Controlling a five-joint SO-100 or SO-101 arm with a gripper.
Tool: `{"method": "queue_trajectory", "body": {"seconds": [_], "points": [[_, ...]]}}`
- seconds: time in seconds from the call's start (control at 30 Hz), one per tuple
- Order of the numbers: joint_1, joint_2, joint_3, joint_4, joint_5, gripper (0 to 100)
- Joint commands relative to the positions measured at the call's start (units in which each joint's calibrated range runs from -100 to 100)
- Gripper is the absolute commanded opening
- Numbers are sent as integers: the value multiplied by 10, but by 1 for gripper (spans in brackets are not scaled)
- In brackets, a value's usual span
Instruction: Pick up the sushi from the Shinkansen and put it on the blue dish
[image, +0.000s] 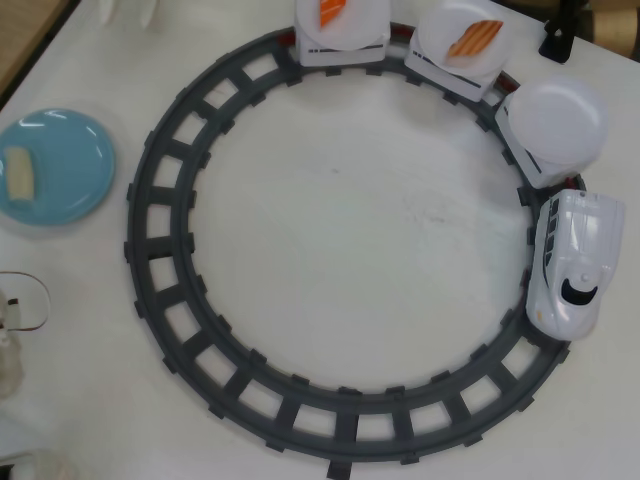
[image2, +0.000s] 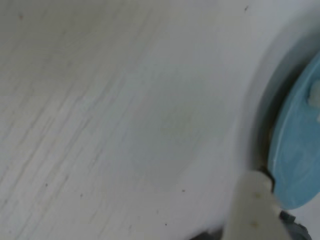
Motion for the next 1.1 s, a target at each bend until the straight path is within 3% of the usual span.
{"method": "queue_trajectory", "body": {"seconds": [0.0, 1.07], "points": [[4, -5, -4, -3, 3, 26], [4, -2, -4, 1, 3, 26]]}}
